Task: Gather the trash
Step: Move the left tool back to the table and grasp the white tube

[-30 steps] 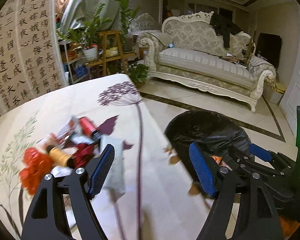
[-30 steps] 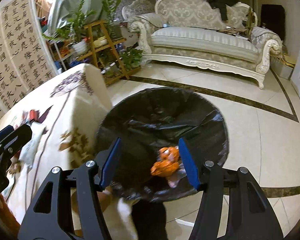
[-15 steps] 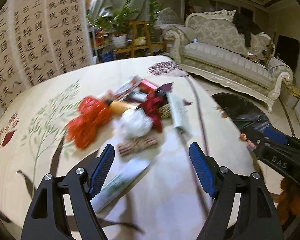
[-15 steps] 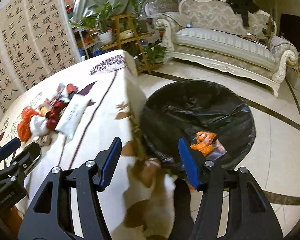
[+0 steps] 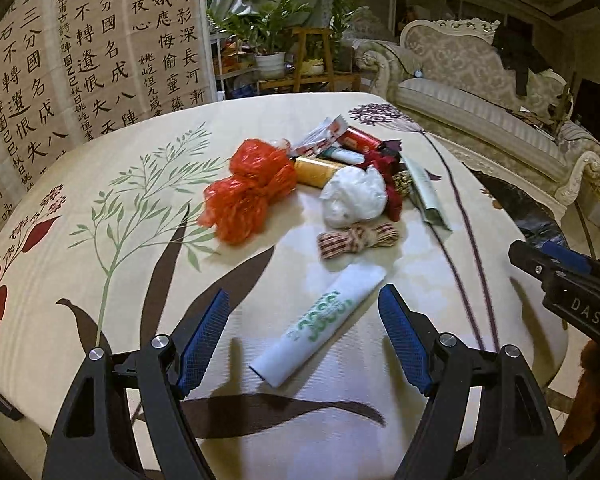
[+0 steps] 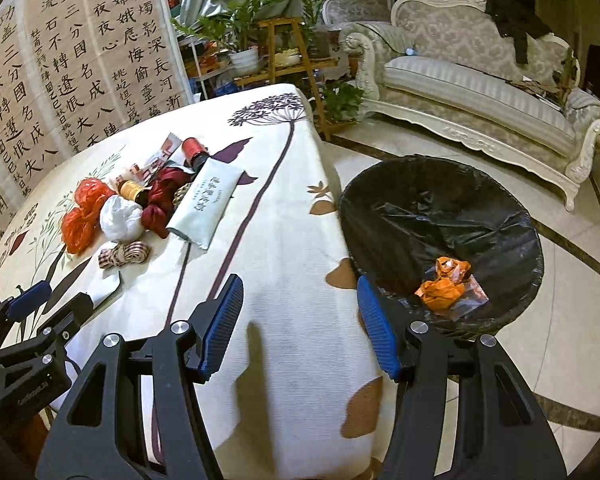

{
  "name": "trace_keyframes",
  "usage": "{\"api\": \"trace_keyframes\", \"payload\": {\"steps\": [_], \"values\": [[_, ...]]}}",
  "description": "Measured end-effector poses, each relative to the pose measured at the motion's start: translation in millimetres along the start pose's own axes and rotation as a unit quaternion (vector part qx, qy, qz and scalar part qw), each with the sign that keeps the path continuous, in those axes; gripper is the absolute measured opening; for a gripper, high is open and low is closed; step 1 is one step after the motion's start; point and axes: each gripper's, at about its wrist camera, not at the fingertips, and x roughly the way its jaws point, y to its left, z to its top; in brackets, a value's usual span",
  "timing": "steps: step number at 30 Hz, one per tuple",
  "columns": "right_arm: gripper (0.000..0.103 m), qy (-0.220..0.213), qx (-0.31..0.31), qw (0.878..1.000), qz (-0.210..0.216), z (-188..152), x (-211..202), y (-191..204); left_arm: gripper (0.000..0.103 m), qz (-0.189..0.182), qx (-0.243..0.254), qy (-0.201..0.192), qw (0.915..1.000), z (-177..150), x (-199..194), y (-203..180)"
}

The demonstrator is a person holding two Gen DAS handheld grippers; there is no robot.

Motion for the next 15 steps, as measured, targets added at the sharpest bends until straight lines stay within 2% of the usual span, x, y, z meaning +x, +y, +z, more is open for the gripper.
{"api": "trace_keyframes", "payload": {"steps": [7, 10, 15], "values": [[0.058, 0.005, -0.004, 1.0, 0.003, 0.2, 3.5, 6.7, 0.075, -0.012, 0.011, 0.018, 0.9997, 0.5, 10.3, 4.0], [0.058, 0.006, -0.005, 1.0, 0.003, 1.2, 4.8, 8.1, 0.068, -0.015, 0.02, 0.021, 0.9995, -1.0, 12.7, 2.3], [0.058, 0.008, -0.007, 1.0, 0.004, 2.6, 6.6, 10.6, 0.05, -0.023, 0.035, 0.016, 0.999, -1.8, 9.9, -1.2]]}}
